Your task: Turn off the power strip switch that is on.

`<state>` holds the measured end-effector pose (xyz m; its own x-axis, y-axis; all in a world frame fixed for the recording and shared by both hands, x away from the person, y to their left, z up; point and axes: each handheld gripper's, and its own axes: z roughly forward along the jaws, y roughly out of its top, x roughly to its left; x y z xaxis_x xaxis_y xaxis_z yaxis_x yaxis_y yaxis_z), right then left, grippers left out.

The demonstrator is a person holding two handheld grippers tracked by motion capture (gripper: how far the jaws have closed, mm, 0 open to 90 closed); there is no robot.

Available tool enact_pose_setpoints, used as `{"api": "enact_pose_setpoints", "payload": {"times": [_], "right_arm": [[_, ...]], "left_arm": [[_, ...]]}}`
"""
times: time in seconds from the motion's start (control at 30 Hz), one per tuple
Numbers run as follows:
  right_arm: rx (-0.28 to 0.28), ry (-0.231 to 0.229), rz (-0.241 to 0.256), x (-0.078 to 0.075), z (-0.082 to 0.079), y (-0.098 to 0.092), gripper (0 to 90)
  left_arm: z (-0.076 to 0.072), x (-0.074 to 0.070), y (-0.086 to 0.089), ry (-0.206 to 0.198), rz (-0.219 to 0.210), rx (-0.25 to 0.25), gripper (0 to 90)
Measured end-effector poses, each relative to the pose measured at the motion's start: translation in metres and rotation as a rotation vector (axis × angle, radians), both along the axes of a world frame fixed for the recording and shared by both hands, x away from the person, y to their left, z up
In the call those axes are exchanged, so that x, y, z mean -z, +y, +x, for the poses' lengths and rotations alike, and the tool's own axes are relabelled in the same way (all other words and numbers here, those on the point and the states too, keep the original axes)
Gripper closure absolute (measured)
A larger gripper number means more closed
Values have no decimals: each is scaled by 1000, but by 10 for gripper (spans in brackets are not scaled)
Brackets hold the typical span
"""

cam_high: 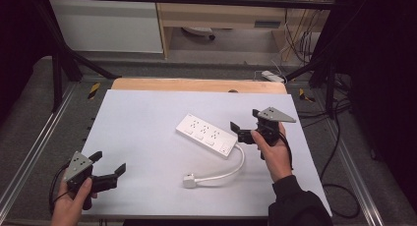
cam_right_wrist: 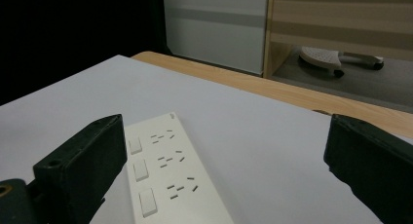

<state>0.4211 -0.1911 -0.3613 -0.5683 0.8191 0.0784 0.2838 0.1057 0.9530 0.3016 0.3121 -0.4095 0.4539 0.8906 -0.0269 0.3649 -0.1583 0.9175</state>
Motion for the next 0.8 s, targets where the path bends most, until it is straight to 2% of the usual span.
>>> {"api": "enact_pose_setpoints", "payload": {"times": [0.3, 0.8], "right_arm": [[58, -2, 27, 3, -11, -30, 34], [138, -33, 61, 11, -28, -67, 32]], "left_arm": [[0, 0, -1, 5, -8, 2, 47], [0, 0, -1, 1, -1, 1, 47]]}}
